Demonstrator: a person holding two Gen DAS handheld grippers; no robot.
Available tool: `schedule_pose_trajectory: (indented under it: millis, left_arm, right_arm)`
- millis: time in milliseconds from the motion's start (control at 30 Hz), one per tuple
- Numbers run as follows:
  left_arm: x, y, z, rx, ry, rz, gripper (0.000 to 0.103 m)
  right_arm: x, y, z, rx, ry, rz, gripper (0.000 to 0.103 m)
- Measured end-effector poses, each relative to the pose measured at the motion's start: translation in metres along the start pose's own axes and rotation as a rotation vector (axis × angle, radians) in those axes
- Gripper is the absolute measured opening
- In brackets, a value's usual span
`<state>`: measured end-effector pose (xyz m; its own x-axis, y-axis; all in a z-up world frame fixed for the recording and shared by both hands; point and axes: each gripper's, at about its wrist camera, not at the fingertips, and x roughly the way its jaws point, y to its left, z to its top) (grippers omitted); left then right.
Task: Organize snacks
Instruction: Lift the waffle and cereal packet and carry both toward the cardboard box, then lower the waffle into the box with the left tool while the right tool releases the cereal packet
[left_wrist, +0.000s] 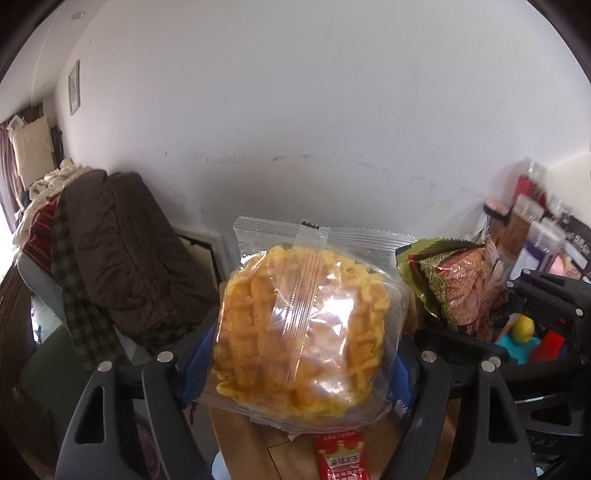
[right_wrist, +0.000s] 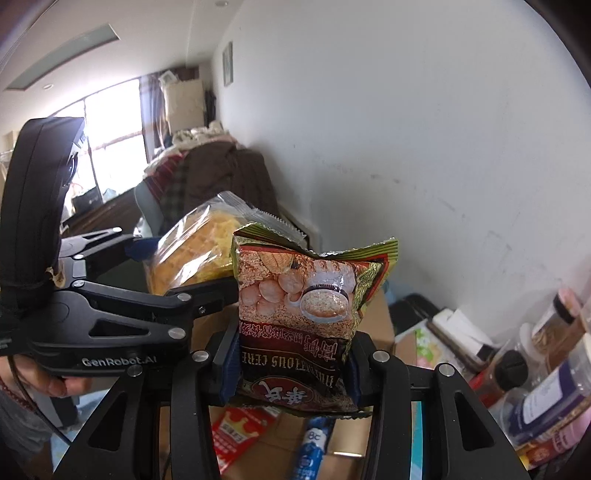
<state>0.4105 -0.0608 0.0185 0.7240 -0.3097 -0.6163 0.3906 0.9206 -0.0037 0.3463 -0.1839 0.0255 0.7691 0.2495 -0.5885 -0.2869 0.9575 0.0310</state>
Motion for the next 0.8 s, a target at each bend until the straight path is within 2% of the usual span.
schedule_pose_trajectory:
  millis: [533, 800]
  left_arm:
    - [0.074, -0.004, -0.028, -0.014, 0.243, 0.033, 0.078]
    - [0.088, -0.014, -0.038, 0.032, 0.308, 0.083, 0.078]
  right_arm:
    - [0.062, -0.020, -0.027, 0.029, 0.206, 0.026, 0.044]
    - [0.076, -0.028, -0.044, 0.053, 0.292, 0.021, 0.044]
